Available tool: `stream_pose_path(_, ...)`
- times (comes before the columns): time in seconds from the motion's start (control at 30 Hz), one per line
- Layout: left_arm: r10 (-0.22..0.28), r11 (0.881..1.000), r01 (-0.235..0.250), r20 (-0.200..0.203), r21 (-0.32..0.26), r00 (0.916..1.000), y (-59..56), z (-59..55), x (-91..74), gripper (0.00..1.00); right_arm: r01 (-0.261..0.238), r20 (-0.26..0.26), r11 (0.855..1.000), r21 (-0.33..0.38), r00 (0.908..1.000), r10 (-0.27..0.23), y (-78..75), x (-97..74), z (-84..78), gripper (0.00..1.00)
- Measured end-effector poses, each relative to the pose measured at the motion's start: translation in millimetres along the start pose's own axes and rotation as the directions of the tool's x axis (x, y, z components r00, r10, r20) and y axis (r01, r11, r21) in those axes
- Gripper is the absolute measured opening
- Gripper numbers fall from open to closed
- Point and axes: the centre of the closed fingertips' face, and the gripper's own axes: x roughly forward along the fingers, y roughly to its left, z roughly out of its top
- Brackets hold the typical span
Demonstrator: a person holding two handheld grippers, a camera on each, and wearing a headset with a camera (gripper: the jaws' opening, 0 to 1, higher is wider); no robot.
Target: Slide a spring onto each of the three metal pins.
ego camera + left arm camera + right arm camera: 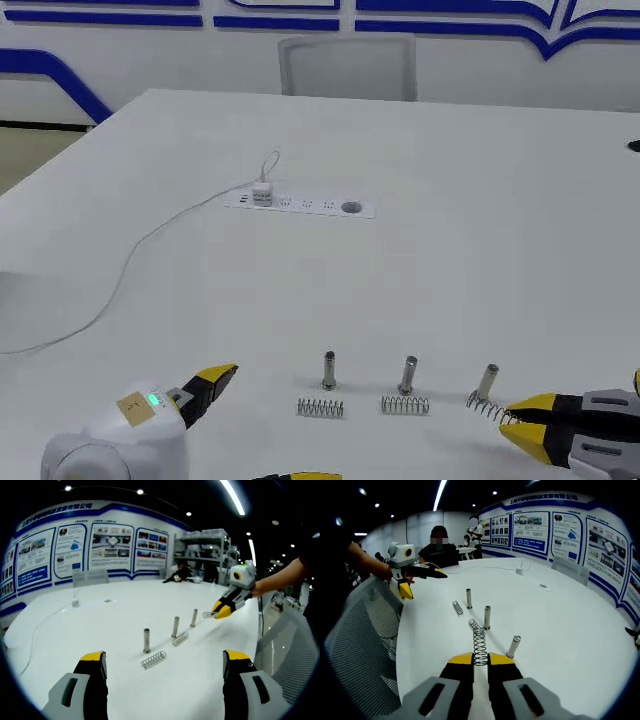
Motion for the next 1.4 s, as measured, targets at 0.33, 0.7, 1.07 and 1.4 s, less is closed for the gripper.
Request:
stream_pose_path(0.33,-0.111,0.990,0.110,0.003,0.089,0.9938,-17.5,32.0,10.6,0.97,-0.014,0.010,0.999,-0.039,0.9998,0.015,13.9,-1.7,16.9,0.10)
stream_pose_path(0.7,-0.178,0.980,0.171,0.060,0.106,0.9822,-26.7,65.8,14.6,0.91,-0.091,0.022,0.990,-0.107,0.9953,0.094,41.7,11.5,49.7,0.10)
stream_pose_path(1.07,-0.236,0.962,0.224,0.058,0.157,0.9701,-38.0,77.7,12.6,0.82,-0.114,0.030,0.981,-0.157,0.9924,0.120,48.3,16.5,67.4,0.10)
stream_pose_path(1.4,-0.280,0.952,0.270,0.058,0.142,0.9582,-39.1,81.8,16.3,0.76,-0.114,0.022,0.979,-0.169,0.9926,0.120,46.6,18.0,69.2,0.10)
